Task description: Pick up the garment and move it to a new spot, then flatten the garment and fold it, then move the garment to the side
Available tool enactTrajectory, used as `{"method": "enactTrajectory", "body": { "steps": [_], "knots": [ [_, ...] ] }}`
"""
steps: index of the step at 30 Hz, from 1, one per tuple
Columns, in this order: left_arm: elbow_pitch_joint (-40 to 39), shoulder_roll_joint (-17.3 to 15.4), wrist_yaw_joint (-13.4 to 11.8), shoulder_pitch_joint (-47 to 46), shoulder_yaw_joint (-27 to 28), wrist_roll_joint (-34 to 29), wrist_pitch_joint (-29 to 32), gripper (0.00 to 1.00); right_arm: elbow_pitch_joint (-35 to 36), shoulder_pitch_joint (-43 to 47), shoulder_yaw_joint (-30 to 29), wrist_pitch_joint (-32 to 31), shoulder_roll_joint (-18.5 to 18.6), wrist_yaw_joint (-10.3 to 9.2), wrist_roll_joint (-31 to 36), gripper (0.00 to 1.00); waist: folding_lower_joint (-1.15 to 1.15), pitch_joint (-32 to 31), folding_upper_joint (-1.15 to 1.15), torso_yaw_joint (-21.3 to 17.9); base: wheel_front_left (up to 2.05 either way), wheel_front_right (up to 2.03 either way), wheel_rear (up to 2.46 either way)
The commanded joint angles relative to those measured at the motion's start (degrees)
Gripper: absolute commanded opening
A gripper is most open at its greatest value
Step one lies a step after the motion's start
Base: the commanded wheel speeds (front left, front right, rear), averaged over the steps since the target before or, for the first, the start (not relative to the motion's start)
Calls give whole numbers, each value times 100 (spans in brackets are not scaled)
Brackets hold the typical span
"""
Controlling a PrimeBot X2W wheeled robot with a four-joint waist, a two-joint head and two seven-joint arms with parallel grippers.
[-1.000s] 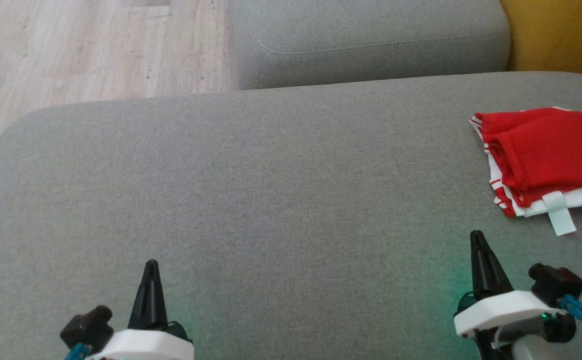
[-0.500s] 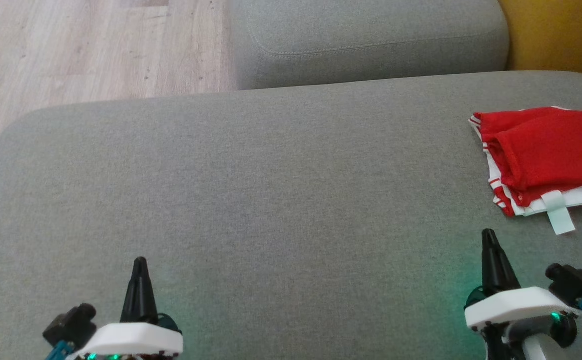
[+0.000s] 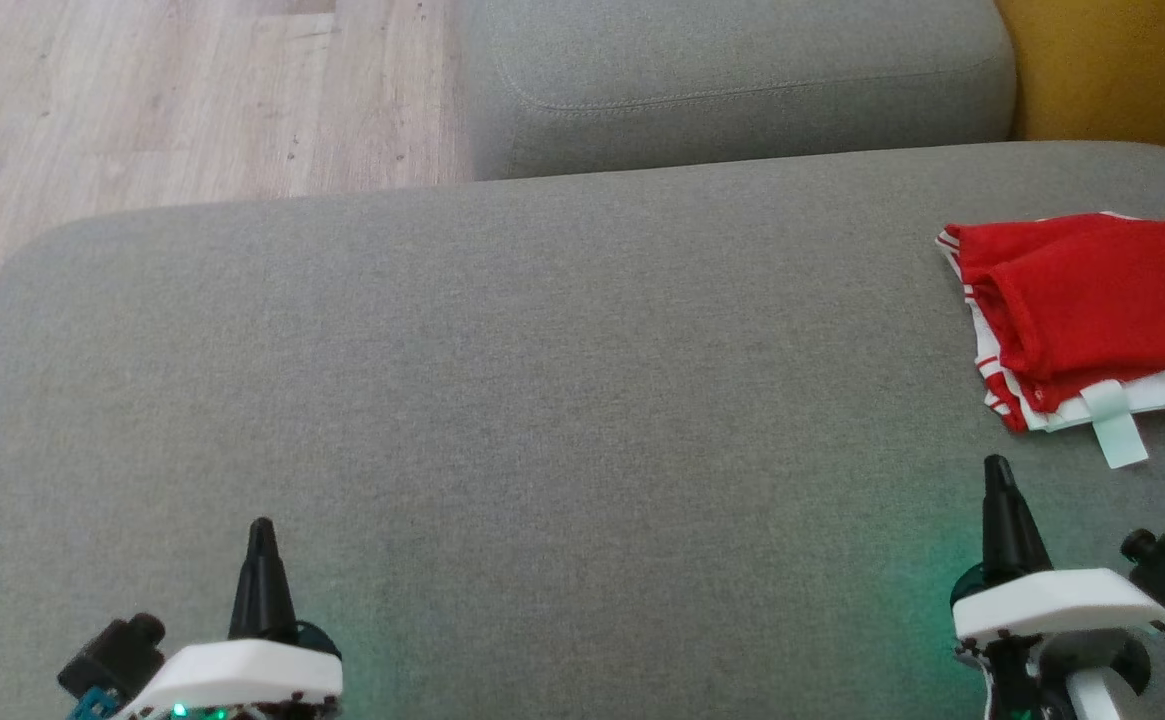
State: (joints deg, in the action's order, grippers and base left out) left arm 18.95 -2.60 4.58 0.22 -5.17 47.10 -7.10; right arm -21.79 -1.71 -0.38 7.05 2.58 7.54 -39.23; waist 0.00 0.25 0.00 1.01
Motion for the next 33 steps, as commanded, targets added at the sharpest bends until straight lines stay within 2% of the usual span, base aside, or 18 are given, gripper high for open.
{"method": "enactTrajectory", "body": {
  "steps": [1, 33],
  "knots": [
    [-209, -10, 29, -320, 160, 147, 42, 0, 232, -297, -4, -42, 16, -2, -193, 0, 0, 0, 0, -2, 0, 0, 0],
    [-317, -17, 131, -445, 552, 1843, 554, 0, 444, -356, -243, -553, 22, -3, -2175, 0, 0, -3, 0, -40, 0, 0, 0]
  ]
}}
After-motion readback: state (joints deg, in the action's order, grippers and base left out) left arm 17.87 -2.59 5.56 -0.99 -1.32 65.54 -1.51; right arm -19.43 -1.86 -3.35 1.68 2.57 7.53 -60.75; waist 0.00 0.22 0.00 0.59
